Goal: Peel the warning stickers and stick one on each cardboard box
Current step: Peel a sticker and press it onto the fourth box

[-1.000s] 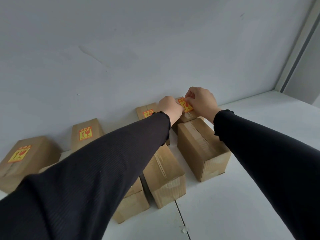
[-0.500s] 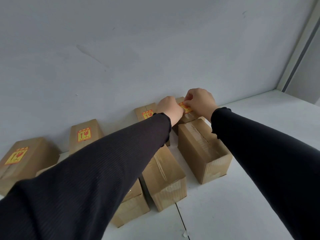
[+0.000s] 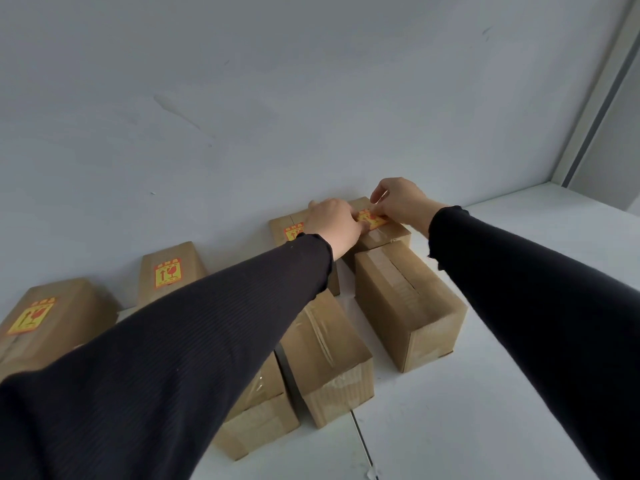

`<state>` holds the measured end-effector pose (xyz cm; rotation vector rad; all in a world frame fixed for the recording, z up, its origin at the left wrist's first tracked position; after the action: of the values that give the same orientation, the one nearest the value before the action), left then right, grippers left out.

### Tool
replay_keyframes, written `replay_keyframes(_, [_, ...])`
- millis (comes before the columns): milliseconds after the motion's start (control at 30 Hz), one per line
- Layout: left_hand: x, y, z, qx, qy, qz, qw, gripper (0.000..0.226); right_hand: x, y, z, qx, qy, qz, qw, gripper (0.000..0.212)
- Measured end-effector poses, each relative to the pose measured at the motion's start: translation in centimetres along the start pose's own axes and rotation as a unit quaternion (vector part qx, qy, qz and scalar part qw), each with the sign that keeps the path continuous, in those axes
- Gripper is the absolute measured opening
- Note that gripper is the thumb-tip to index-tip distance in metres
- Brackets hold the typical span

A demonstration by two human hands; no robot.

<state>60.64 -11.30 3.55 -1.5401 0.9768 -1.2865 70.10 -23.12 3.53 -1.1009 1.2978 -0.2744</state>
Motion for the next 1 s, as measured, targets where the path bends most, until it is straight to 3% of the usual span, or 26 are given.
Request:
replay_keyframes(100, [0.1, -0.6, -0.5, -0.031, 0.009, 0.004, 0.999, 0.037, 0.2, -0.2, -0.9, -0.093, -0.022, 0.017, 0.995, 0.030])
replay_keyframes(233, [0.1, -0.8, -0.5, -0.056, 0.017, 0.017, 0.998, 0.036, 0.7, 0.0, -1.5, -0.129, -0.040, 0.032, 0.990, 0.036])
replay_keyframes(433, [-0.4, -0.1, -0.3, -0.048, 0.010, 0.055, 0.997, 0.040, 0.5, 0.6, -2.2, -0.052, -0.042, -0.007, 0.998, 0.030])
replay_keyframes(567, [0.1, -1.1, -1.0, 0.012, 0.004, 0.131, 0.991, 0.037, -0.2, 0.1, -3.4, 0.007, -0.034, -0.049, 0.998, 0.026])
replay_keyframes(733, [-1.1, -3.2, -3.7, 0.050, 0.026, 0.095, 0.994, 0.035, -2.0, -0.6, -6.1, 0.069, -0.047, -0.081, 0.993, 0.032])
replay_keyframes(1000, [-7.8, -8.0, -16.0, 0.043, 0.018, 0.052, 0.998, 0.035, -10.7, 2.1, -15.7, 0.068, -0.157, -0.192, 0.966, 0.026])
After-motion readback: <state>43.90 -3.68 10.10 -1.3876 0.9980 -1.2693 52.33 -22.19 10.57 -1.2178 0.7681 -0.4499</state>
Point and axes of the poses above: each hand's wrist, its own z-axis towards the middle knuckle, its own y-axis out of the palm, x = y × z, the point moved 5 cm from there along z, towards the middle knuckle, and after that the axes turned 15 degrees about -x, right-handed, at the moved point
